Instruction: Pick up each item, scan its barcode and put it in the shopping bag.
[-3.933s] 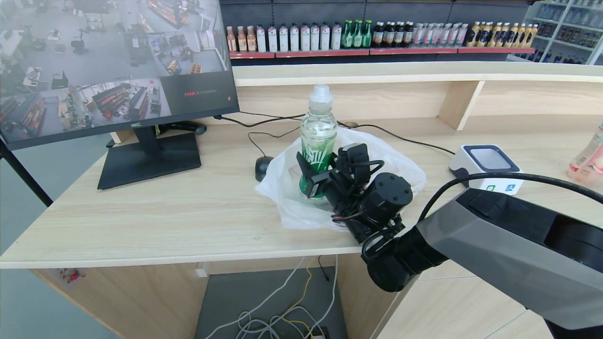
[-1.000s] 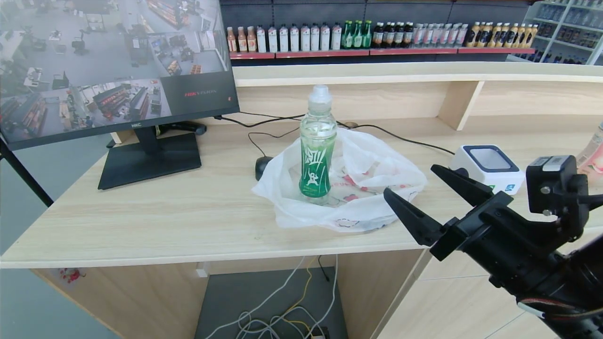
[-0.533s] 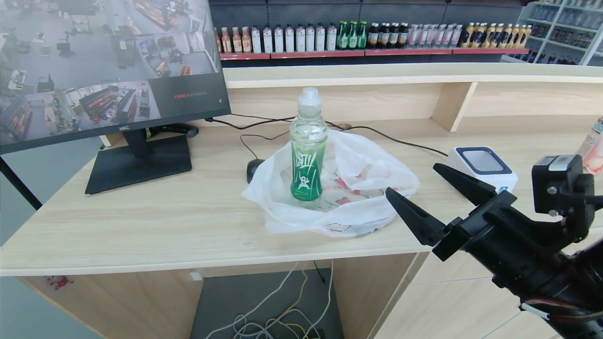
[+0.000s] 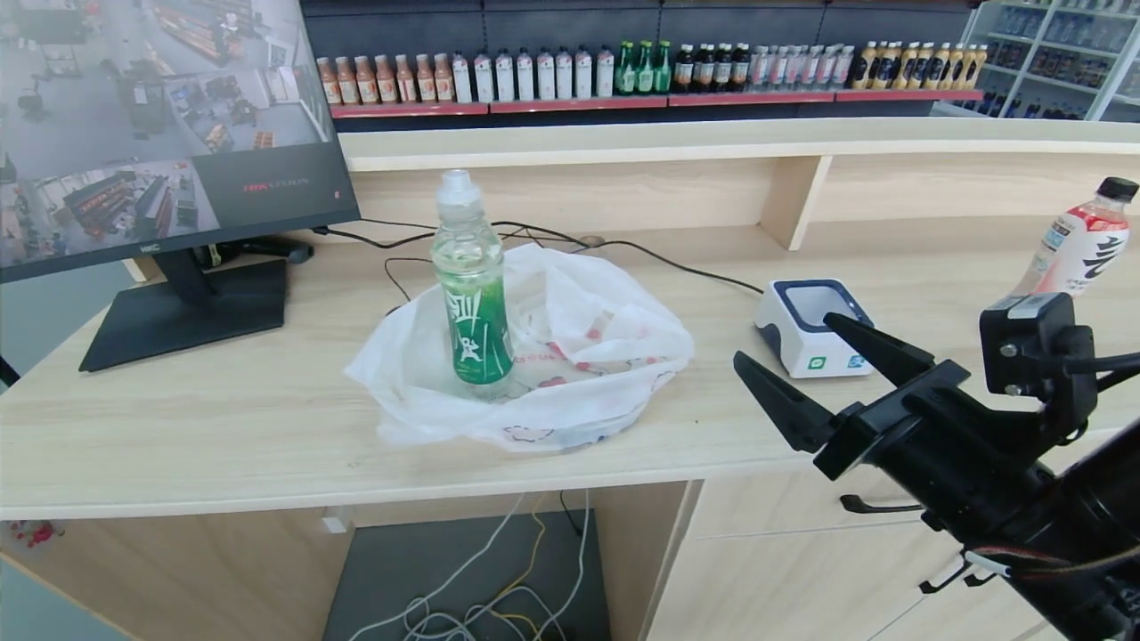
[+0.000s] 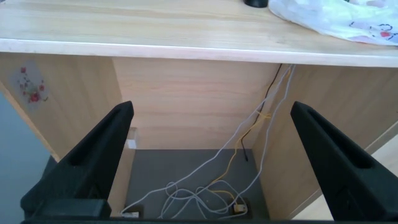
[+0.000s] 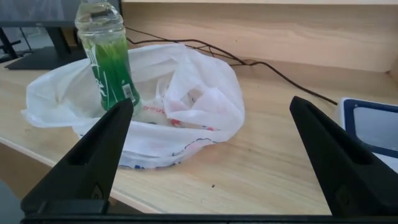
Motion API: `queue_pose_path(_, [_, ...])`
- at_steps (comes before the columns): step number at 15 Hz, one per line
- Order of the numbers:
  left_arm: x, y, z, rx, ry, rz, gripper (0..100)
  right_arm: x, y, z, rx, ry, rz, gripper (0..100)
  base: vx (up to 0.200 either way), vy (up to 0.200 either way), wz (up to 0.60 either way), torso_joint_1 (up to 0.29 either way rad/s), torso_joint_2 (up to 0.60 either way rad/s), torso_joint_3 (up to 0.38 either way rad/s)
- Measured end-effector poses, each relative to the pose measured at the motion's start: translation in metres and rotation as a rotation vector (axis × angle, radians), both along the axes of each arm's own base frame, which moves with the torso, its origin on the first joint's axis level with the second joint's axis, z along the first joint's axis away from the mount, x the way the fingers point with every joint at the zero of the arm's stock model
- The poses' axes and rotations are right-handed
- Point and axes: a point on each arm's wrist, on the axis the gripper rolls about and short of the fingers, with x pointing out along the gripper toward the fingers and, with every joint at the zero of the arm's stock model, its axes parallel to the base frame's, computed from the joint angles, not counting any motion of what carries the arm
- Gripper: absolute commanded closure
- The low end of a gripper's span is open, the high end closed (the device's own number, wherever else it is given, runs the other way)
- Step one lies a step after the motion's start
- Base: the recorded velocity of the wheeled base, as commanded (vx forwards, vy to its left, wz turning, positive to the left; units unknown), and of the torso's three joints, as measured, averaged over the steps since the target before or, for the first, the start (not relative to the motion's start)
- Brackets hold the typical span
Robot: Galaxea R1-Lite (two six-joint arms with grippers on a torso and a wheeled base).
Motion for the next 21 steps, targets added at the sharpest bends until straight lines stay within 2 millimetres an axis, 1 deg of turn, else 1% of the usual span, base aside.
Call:
queue_pose_path(6, [0.0000,0.0000,0.0000,-0.001,0.000,0.000,0,0.0064,-0.0036,-0.0009,-0.002,0.003,-0.028,0,0.000,-0.200,0.00,0.004,0.00,0.002])
queue_pose_path(21, [0.0000,0.0000,0.0000,-0.001,0.000,0.000,0,0.0065,-0.0039,-0.0031,-0.007,0.011,-0.029,0,0.000,-0.200,0.00,0.003,0.00,0.003])
